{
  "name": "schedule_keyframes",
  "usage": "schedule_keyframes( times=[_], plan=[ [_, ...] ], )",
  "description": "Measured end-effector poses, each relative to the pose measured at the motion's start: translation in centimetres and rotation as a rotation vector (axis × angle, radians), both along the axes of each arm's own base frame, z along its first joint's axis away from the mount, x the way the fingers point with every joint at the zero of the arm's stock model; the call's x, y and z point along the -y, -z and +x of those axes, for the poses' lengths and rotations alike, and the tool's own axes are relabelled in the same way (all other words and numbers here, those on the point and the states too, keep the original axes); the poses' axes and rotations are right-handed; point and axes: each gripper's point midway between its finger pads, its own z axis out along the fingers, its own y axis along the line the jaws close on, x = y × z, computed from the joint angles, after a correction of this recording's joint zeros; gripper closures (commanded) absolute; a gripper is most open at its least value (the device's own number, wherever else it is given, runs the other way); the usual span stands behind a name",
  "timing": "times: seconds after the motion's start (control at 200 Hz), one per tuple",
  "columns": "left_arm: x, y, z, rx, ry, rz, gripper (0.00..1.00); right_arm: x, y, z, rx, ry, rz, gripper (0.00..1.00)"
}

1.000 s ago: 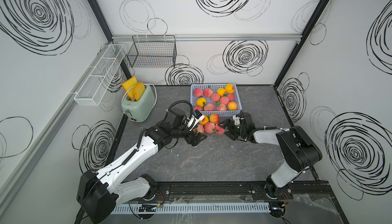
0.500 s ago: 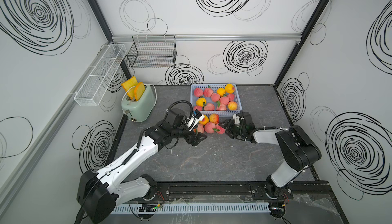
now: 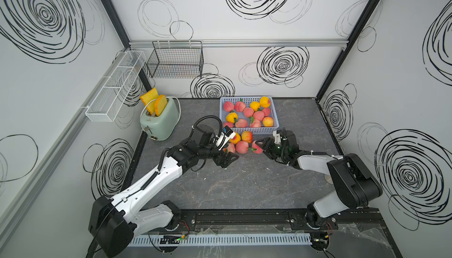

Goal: Put the peaches into the basket
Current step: Pick up the peach from the center of the board, then place the peach in the basket.

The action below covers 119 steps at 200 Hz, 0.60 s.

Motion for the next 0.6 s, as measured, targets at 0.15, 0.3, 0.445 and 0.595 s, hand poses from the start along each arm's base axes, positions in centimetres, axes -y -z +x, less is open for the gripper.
schedule_keyframes(
  times=[0.15,0.3,0.445,0.595],
  plan=[
    [0.2,-0.5,0.4,0.021,-0.006,-0.019,0.14,1.3,-1.7,-0.1,0.072,0.013,-0.017,0.39],
    [0.6,-1.0,1.0,0.043,-0.011,-0.041,0.15,2.7,-3.3,-0.2,0.136,0.030,-0.035,0.39],
    [1.0,-1.4,1.5,0.062,-0.013,-0.065,0.16,3.9,-4.5,0.1,0.182,0.051,-0.047,0.40],
    [1.2,-1.4,1.9,0.083,-0.023,-0.098,0.16,4.9,-5.0,0.6,0.204,0.067,-0.060,0.40]
  ],
)
